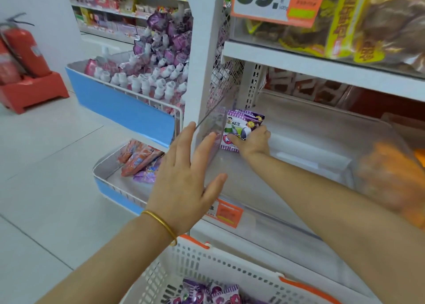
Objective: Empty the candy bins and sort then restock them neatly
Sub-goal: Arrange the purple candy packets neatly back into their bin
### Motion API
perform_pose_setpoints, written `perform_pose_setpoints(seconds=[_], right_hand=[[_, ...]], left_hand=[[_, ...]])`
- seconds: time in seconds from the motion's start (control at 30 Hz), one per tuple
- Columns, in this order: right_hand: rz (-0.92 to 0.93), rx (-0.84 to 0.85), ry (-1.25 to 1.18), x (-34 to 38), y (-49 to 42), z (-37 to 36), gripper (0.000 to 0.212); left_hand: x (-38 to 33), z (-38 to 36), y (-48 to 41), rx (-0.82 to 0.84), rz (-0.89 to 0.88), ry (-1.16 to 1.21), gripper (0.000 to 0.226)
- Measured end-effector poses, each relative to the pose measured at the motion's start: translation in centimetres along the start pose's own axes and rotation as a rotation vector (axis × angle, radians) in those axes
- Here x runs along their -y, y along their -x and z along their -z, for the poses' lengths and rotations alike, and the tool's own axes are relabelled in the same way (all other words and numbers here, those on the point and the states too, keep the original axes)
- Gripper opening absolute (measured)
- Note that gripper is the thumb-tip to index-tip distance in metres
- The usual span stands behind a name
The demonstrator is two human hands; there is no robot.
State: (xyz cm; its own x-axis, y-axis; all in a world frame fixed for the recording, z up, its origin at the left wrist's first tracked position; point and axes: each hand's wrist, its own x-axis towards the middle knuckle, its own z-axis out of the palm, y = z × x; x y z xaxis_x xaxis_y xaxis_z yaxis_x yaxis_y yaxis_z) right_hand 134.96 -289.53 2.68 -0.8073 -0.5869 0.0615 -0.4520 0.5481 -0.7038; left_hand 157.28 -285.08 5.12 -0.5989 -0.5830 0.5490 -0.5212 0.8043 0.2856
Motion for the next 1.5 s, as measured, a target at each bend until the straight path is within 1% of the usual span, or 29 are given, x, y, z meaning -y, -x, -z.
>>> perform_pose_setpoints(seconds=[0.13,0.2,0.27,0.33,0.4,0.43,0.5,0.53,0.57,0.63,0.7,0.77,0.8,0.83,0.9,0.97,1.03,1.1,1.13,1.17,1.2,1.23,1.3,1.33,1.37,1.4,1.5], right_hand=[[-0.172,0.075,0.025,0.5,-0.6,0.2,0.095],[-0.227,0.124,-0.014,0.5,-0.6,0.8,0.096],[-0.255,0.181,-0.091,0.5,0.0,2.2,0.091],[-0.194,0.213,-0.153,0.6,1.5,4.6,0.079],[-0.068,0.215,-0.225,1.1,4.6,8.3,0.068],[-0.002,0.205,-0.271,1.3,7.0,10.5,0.060],[0.131,0.209,-0.360,0.8,13.2,15.0,0.033],[0.194,0.244,-0.390,0.2,16.4,16.9,0.019],[0.234,0.307,-0.412,-0.8,19.4,18.0,0.010],[0.205,0.492,-0.395,-3.6,23.5,17.8,0.005],[0.110,0.707,-0.228,-7.2,25.1,14.6,0.003],[0.070,0.812,0.026,-12.3,24.7,9.8,0.008],[0.084,0.833,0.164,-15.3,24.4,7.5,0.012],[0.111,0.852,0.303,-18.3,24.2,5.6,0.020],[0.198,0.927,0.550,-24.2,24.2,2.6,0.048],[0.332,1.000,0.752,-28.0,24.7,0.5,0.075],[0.417,1.029,0.856,-29.5,25.3,-1.0,0.093],[0.423,1.046,0.925,-30.2,25.7,-2.0,0.103],[0.416,1.051,0.945,-30.5,25.9,-2.1,0.102],[0.430,1.036,0.949,-31.0,26.1,-2.1,0.096],[0.463,1.003,0.959,-31.4,26.3,-2.1,0.085],[0.462,0.945,0.920,-31.6,26.4,-1.9,0.069],[0.377,0.811,0.791,-31.0,26.3,-1.3,0.039],[0.365,0.762,0.765,-30.2,26.0,-0.9,0.030],[0.342,0.739,0.734,-29.4,25.6,-0.4,0.024],[0.277,0.736,0.658,-28.6,25.0,0.2,0.018],[0.024,0.802,0.258,-25.2,23.8,2.9,0.012]], left_hand=[[0.0,-0.1,-0.1,0.010,0.002,-0.026,0.059],[0.1,-0.1,-0.1,0.025,-0.007,-0.026,0.059],[0.2,0.0,-0.2,0.049,-0.012,0.004,0.059],[0.1,0.4,-0.2,0.071,0.004,0.052,0.063],[-0.3,1.2,-0.2,0.087,0.056,0.111,0.068],[-0.6,1.7,-0.1,0.068,0.058,0.116,0.067],[-1.6,2.7,0.9,-0.019,-0.014,0.055,0.056],[-2.1,3.1,1.7,-0.065,-0.074,0.018,0.049],[-2.6,3.4,2.8,-0.100,-0.146,-0.010,0.043],[-3.4,3.4,5.6,-0.092,-0.302,-0.038,0.037],[-3.6,2.6,8.8,0.036,-0.430,-0.080,0.035],[-3.2,1.6,11.7,0.235,-0.462,-0.123,0.037],[-3.0,1.1,13.0,0.346,-0.431,-0.127,0.038],[-2.8,0.8,14.3,0.443,-0.377,-0.123,0.039],[-2.7,0.5,16.3,0.614,-0.241,-0.109,0.043],[-3.0,0.2,17.5,0.700,-0.176,-0.125,0.041],[-3.7,-0.4,18.1,0.731,-0.117,-0.120,0.038],[-4.2,-1.1,18.3,0.800,-0.082,-0.108,0.043],[-4.5,-1.4,18.1,0.843,-0.083,-0.135,0.044],[-4.7,-1.7,17.9,0.879,-0.087,-0.154,0.045],[-5.0,-2.0,17.7,0.900,-0.091,-0.154,0.045],[-5.2,-2.3,17.6,0.915,-0.090,-0.142,0.046],[-5.2,-2.8,17.2,0.935,-0.089,-0.118,0.046],[-5.3,-2.9,17.0,0.938,-0.088,-0.110,0.046],[-5.3,-3.1,16.8,0.946,-0.085,-0.096,0.046],[-5.4,-3.2,16.7,0.955,-0.077,-0.076,0.047],[-5.8,-3.6,16.5,0.979,-0.008,0.017,0.049]])
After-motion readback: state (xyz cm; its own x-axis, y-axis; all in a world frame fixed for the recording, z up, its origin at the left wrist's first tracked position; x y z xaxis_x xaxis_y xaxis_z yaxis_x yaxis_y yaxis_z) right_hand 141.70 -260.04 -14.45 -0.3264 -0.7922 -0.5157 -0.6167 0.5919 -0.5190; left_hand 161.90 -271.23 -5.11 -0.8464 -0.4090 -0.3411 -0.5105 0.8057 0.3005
